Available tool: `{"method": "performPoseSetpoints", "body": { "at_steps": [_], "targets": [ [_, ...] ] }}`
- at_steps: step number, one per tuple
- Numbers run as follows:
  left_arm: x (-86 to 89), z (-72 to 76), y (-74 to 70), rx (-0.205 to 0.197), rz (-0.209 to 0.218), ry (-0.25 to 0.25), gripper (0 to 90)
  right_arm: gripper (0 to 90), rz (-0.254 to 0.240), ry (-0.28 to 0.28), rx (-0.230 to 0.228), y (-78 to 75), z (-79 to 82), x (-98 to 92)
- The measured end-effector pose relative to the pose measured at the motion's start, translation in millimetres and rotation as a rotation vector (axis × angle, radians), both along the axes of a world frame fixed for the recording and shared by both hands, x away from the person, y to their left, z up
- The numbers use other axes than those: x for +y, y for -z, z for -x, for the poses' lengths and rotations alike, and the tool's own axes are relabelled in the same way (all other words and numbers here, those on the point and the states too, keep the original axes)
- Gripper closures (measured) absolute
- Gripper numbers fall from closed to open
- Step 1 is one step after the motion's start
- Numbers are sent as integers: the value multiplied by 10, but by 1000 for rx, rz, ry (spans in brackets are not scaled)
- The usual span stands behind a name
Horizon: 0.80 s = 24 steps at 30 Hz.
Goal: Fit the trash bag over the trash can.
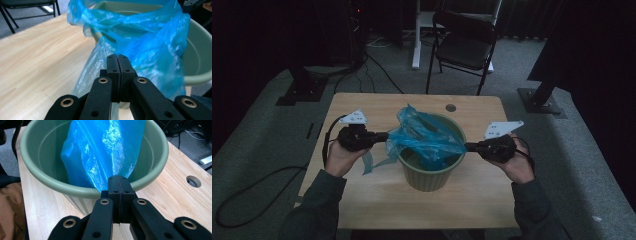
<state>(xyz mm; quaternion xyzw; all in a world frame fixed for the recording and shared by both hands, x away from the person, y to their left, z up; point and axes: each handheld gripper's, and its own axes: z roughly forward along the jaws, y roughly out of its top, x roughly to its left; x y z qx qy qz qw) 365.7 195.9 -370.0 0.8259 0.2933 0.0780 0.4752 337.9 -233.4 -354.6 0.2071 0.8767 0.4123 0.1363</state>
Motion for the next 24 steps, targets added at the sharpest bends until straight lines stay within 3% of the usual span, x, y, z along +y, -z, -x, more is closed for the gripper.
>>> {"method": "performPoseSetpoints", "body": {
  "at_steps": [7,14,24],
  "targets": [
    [155,-33,117,55,26,-49,893,900,-3,11,3,13,12,-59],
    [199,-76,168,72,4,-85,893,900,-9,25,5,32,24,-128],
    [225,-110,246,96,-2,-95,884,900,-17,47,23,103,41,-243]
  ]
}}
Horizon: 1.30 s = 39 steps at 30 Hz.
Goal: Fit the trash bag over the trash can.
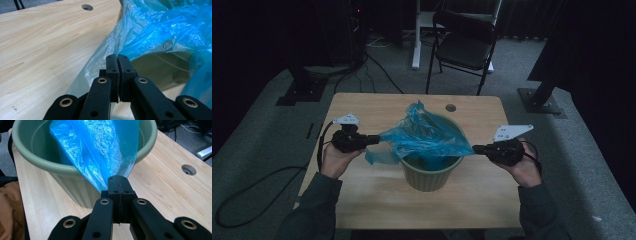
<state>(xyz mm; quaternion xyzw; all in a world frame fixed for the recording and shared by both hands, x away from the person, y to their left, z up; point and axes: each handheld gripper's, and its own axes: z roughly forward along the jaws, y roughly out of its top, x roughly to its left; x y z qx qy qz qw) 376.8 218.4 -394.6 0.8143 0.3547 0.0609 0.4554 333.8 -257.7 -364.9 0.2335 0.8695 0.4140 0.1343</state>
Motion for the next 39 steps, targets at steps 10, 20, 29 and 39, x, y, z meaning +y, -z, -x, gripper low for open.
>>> {"method": "performPoseSetpoints", "body": {
  "at_steps": [10,20,29,39],
  "targets": [
    [61,-25,45,16,2,-33,887,900,4,19,19,78,1,-83],
    [88,-28,39,16,8,-47,889,900,-1,48,33,128,20,-203],
    [103,-32,36,17,10,-54,890,900,-11,74,39,153,44,-337],
    [135,-33,23,14,12,-63,891,900,-19,102,44,166,61,-452]
  ]
}}
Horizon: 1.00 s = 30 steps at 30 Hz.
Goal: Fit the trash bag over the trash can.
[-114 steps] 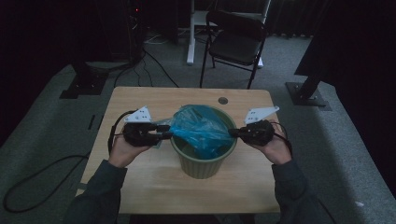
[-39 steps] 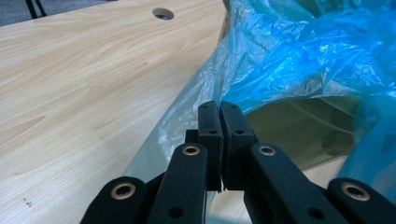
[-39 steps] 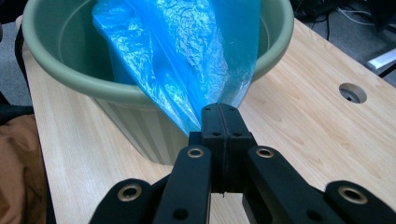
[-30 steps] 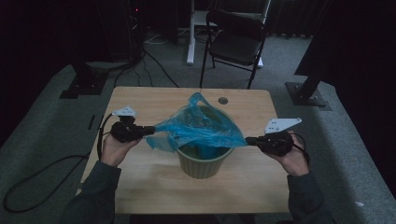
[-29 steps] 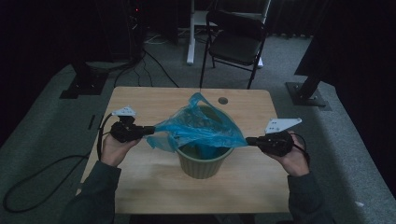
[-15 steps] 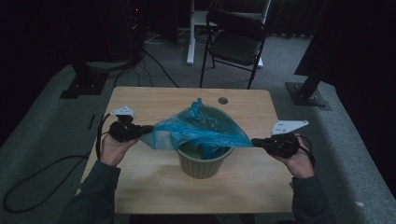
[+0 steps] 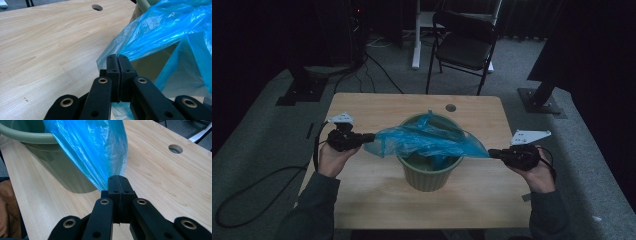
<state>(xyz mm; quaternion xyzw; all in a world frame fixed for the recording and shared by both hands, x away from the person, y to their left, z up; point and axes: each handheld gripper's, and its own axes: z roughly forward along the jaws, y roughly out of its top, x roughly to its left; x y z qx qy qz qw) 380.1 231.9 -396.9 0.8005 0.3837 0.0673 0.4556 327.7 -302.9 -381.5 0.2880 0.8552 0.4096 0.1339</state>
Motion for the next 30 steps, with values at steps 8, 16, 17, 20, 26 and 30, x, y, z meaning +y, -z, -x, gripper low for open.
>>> {"method": "performPoseSetpoints", "body": {
  "at_steps": [8,16,17,20,26,30],
  "targets": [
    [3,-2,2,0,3,-2,891,900,-8,12,4,11,5,-65],
    [-40,46,-62,-27,7,17,856,704,-23,-13,-20,-43,36,16],
    [-46,52,-71,-32,9,19,836,653,-36,-22,-26,-78,41,30],
    [-64,69,-97,-44,14,22,777,616,-56,-30,-40,-143,42,54],
    [-57,89,-135,-61,30,19,665,564,-81,-32,-62,-236,12,87],
    [-43,105,-165,-72,43,16,613,552,-90,-24,-68,-261,5,87]
  ]
}}
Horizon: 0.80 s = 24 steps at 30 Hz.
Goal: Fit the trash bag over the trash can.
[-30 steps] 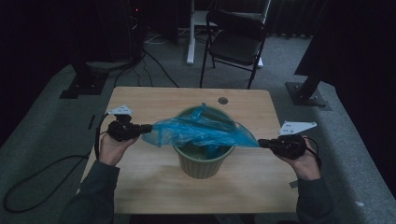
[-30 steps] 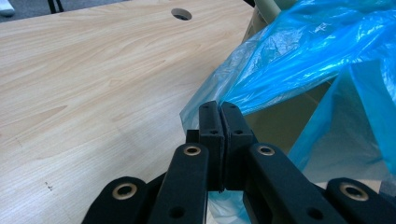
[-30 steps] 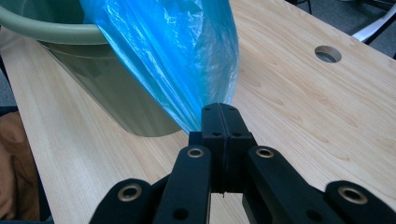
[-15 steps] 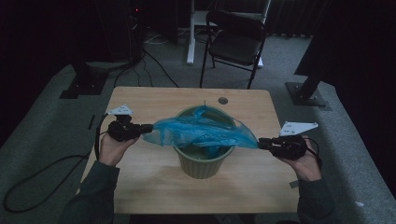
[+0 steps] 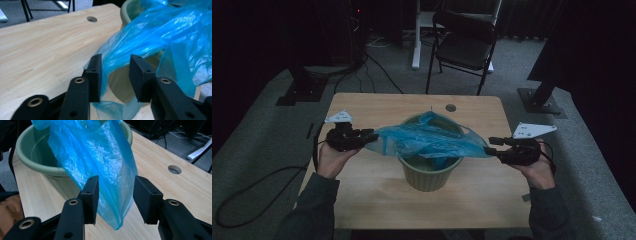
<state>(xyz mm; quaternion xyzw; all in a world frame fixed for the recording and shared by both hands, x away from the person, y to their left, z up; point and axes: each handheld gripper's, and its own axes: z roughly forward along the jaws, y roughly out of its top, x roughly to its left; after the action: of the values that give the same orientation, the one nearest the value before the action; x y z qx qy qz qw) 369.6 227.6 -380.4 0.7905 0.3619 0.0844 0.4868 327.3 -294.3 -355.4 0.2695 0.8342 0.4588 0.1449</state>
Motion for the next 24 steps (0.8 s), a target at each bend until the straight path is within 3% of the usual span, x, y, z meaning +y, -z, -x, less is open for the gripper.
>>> {"method": "performPoseSetpoints", "body": {
  "at_steps": [8,13,20,24],
  "targets": [
    [-45,55,-100,-42,26,7,579,547,-39,11,-21,-107,-29,54],
    [-113,94,-167,-66,20,23,580,549,-45,-1,-32,-180,-70,146],
    [-84,67,-149,-53,33,17,557,552,-47,-24,-39,-269,-174,374],
    [-81,76,-136,-64,14,14,540,552,-40,-37,-39,-286,-207,476]
  ]
}}
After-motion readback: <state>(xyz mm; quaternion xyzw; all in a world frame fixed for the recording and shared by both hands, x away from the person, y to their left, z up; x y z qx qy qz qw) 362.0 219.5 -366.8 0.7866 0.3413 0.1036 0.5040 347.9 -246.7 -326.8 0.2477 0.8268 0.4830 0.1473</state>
